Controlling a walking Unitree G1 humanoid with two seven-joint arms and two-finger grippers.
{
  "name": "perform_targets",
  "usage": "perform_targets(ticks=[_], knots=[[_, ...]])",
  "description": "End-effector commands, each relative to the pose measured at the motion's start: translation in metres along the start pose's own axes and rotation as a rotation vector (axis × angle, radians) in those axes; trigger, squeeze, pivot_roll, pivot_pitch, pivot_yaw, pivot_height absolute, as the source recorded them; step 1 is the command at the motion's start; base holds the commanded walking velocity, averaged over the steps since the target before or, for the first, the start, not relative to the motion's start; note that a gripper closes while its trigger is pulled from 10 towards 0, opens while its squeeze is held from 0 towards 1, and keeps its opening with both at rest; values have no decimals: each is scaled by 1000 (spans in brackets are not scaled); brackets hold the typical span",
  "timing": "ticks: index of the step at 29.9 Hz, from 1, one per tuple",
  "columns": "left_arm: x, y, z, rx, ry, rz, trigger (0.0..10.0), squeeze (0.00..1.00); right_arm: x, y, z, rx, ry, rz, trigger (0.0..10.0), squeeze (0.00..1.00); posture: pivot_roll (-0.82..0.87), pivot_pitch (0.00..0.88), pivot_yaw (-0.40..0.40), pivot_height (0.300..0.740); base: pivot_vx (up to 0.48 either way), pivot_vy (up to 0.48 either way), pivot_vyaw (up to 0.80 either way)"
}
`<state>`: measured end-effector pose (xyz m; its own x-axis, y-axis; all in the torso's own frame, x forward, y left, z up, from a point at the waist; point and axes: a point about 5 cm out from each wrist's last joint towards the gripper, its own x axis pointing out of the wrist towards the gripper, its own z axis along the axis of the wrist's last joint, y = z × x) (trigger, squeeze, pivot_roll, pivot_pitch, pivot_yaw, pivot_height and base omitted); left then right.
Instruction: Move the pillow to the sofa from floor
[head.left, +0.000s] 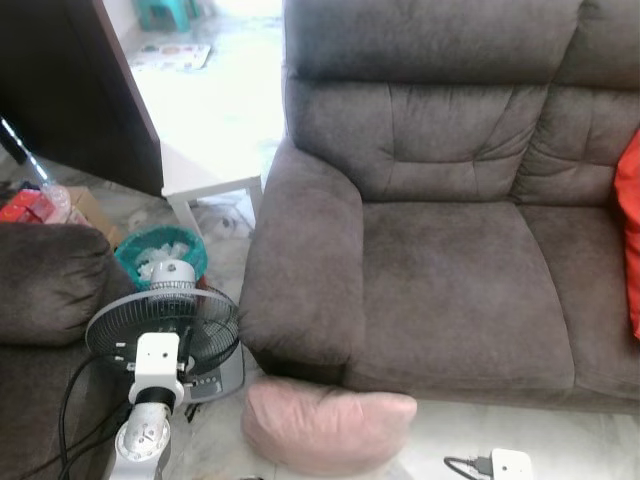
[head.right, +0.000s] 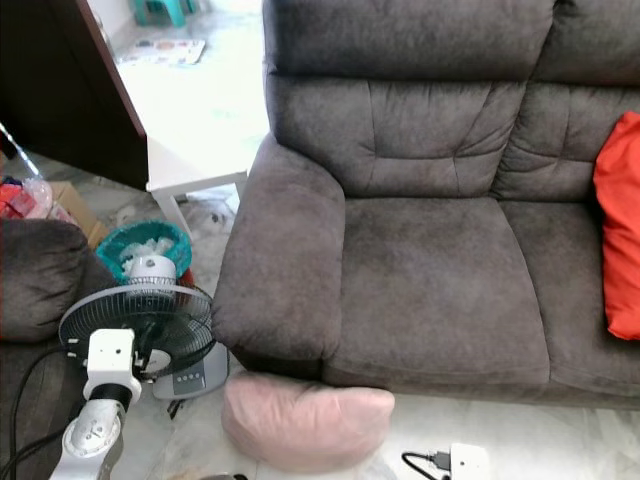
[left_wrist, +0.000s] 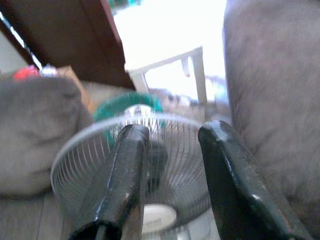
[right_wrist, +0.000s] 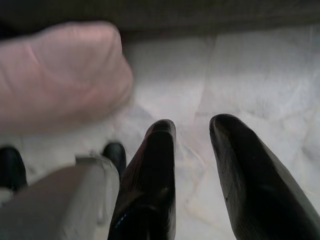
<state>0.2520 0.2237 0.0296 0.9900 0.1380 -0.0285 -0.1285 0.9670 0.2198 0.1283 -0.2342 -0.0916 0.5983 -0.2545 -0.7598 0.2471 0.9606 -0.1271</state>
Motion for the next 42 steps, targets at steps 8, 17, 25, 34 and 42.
perform_targets(ticks=[8,17,25,34,42], knots=[[8,-11,48,32,-188,-40,10000,0,-3,2,3,101,-98,36,10000,0,137,91,-9,740,0,0,0],[4,-25,62,14,-220,-78,10000,0,4,27,109,105,-550,96,10000,0,123,87,-5,740,0,0,0],[2,-30,71,9,-226,-92,10000,0,-14,46,173,123,-825,150,10000,0,121,74,-10,740,0,0,0],[-1,-28,80,9,-247,-84,10000,0,-29,45,183,128,-905,180,10000,0,122,60,-17,740,0,0,0],[-3,-31,70,13,-200,-98,10000,0,-32,35,177,122,-897,162,10000,0,119,54,-20,740,0,0,0]])
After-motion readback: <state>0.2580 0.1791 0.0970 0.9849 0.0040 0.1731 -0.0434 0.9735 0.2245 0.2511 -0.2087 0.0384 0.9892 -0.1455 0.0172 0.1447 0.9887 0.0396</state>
